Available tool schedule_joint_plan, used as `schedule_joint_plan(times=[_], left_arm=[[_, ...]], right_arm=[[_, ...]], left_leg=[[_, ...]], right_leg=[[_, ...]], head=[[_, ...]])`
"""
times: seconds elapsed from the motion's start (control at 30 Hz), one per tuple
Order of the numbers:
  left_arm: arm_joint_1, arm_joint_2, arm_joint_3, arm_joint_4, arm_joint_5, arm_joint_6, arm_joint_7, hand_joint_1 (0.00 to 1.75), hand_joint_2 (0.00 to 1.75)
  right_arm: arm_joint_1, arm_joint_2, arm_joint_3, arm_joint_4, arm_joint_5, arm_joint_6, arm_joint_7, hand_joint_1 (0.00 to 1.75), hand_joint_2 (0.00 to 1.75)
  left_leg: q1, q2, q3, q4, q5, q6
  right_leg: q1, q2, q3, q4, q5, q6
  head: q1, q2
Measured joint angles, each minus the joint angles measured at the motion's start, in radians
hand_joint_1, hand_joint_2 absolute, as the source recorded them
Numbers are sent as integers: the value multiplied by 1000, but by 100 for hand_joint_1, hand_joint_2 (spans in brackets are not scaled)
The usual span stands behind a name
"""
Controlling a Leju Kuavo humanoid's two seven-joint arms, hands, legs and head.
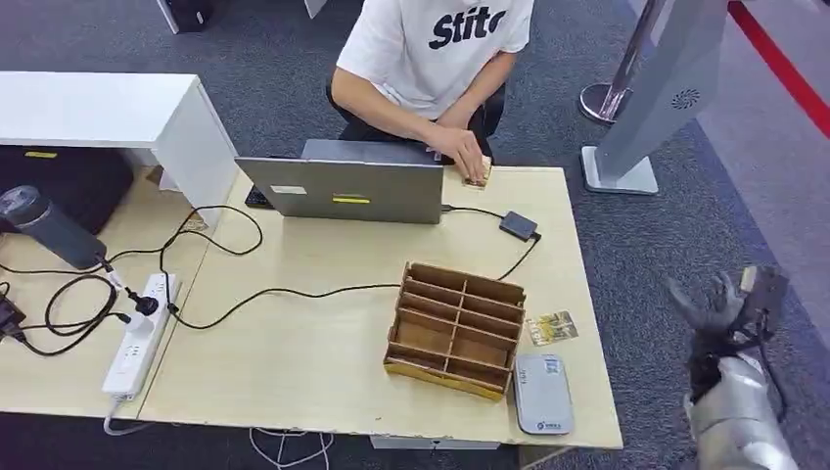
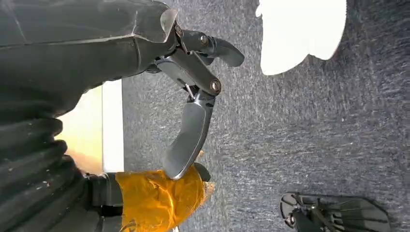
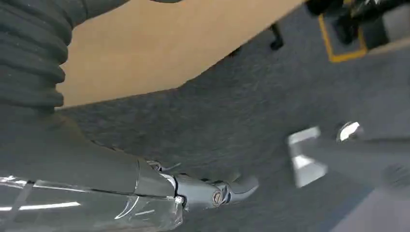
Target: Pass the card to the sensor for recognition and then transmit it.
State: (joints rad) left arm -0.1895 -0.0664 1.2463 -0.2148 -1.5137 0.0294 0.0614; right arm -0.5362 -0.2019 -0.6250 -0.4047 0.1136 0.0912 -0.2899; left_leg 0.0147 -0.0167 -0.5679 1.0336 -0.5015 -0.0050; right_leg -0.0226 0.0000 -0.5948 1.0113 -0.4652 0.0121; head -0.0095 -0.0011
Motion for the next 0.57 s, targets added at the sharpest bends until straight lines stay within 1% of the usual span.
schedule_joint_plan(times=[0.03, 0.1, 0.2, 0.3, 0.43, 0.47, 0.5, 0.53, 0.57], left_arm=[[-1, 0, 0, 0, 0, 0, 0, 0, 175], [0, 0, 0, 0, 2, 0, -3, 0, 175], [0, -2, 0, 0, 6, 0, -13, 0, 175], [2, -2, 0, 0, 6, 0, -19, 0, 175], [6, -2, 0, 0, 14, 1, -22, 2, 175], [6, -2, 0, 0, 15, 1, -24, 157, 175], [7, -2, 0, 0, 18, 1, -26, 157, 175], [8, -2, 0, 0, 21, 1, -31, 175, 175], [9, -2, 2, 0, 26, 0, -34, 175, 175]], right_arm=[[28, -13, -38, 18, -9, 7, 4, 0, 175], [77, -30, -87, 43, -5, 10, 16, 0, 175], [166, -40, -129, 83, 24, 18, 74, 0, 175], [255, -31, -152, 119, 24, 51, 110, 0, 175], [352, 7, -177, 153, 24, 89, 143, 0, 175], [369, 15, -178, 158, 33, 90, 157, 37, 175], [387, 28, -178, 165, 53, 90, 179, 37, 175], [402, 41, -178, 171, 66, 95, 198, 175, 175], [417, 54, -178, 175, 76, 105, 215, 175, 175]], left_leg=[[0, 0, 0, 0, 0, 1], [0, 0, 0, -1, 0, 1], [1, 0, 0, -1, 0, 0], [1, 0, 0, -2, 0, 0], [1, 1, 1, -2, 0, 0], [1, 1, 1, -2, 0, 0], [1, 1, 1, -2, 0, 0], [1, 1, 1, -2, 0, 0], [1, 1, 1, -2, 0, 0]], right_leg=[[0, 0, 0, 0, 0, 0], [0, 1, -1, 0, -1, 0], [1, 0, 0, 0, -2, -1], [1, -1, 0, 0, -2, -2], [1, 0, 0, 1, -3, -2], [1, 0, 0, 1, -3, -2], [1, 0, 0, 1, -3, -2], [1, 0, 0, 1, -3, -2], [1, 0, 0, 1, -3, -2]], head=[[0, 0], [0, 0], [0, 0], [0, 0], [0, 0], [0, 0], [0, 0], [1, 0], [0, 0]])
